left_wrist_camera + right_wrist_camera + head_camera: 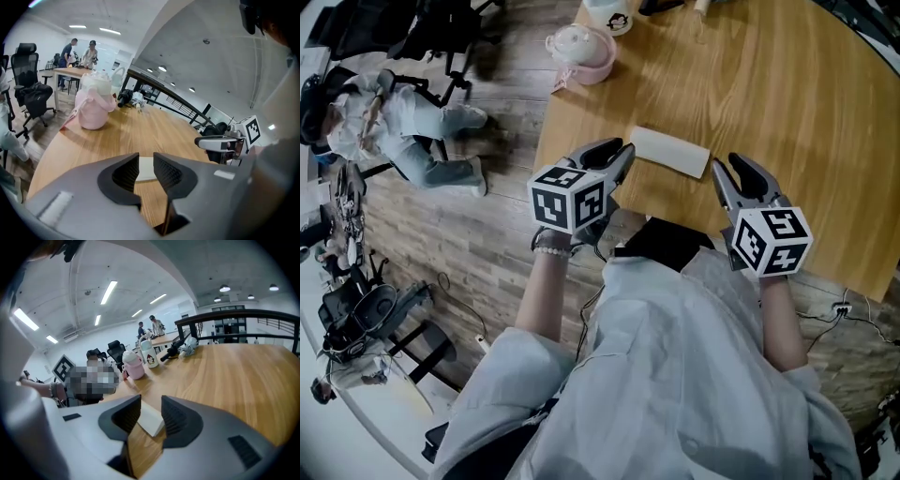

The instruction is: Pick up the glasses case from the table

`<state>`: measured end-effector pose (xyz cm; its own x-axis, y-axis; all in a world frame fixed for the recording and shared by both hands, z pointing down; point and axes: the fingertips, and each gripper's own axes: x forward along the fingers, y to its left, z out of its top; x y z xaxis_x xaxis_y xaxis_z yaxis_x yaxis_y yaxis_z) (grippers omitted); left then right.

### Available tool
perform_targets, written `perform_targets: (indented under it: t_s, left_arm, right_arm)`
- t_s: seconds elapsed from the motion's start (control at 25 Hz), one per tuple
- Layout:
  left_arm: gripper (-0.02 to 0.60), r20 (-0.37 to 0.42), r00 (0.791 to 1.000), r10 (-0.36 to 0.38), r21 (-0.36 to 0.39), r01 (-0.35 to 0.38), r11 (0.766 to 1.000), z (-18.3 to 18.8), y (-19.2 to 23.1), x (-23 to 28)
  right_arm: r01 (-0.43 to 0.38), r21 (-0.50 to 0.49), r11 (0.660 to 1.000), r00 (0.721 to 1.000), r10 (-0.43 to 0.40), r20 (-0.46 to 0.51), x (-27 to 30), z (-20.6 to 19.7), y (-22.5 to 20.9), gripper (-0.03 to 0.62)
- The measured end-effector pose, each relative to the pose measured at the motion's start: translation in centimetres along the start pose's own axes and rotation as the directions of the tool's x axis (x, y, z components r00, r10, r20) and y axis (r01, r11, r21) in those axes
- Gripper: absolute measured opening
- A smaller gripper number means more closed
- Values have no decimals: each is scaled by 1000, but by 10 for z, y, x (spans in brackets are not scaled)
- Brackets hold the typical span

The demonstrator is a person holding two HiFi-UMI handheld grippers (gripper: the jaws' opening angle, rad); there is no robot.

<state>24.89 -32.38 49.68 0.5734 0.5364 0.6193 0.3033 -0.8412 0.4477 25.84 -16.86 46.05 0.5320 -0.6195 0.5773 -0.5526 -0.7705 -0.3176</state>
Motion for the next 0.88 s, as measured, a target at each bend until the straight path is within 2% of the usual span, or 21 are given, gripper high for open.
perform_targets:
  t_s: [0.16,0.32,0.72,0.88]
  left_arm:
    - [100,-62,998,-11,-15,10,1000,-19,11,14]
    - [127,-121,992,-18,-9,17,1000,-35,21,22]
    - [150,-205,978,-35,14,39,999,-45,33,39]
    - [150,-231,972,-47,25,55,998,-44,37,48]
  right_arm:
    - [-54,146,988,998,59,-31,11,-23,-6,144]
    - [-66,255,965,994,85,-65,17,-49,-13,163]
    - [-80,278,957,980,126,-151,37,-80,-12,186]
    - [-80,317,945,977,137,-163,47,-89,-16,190]
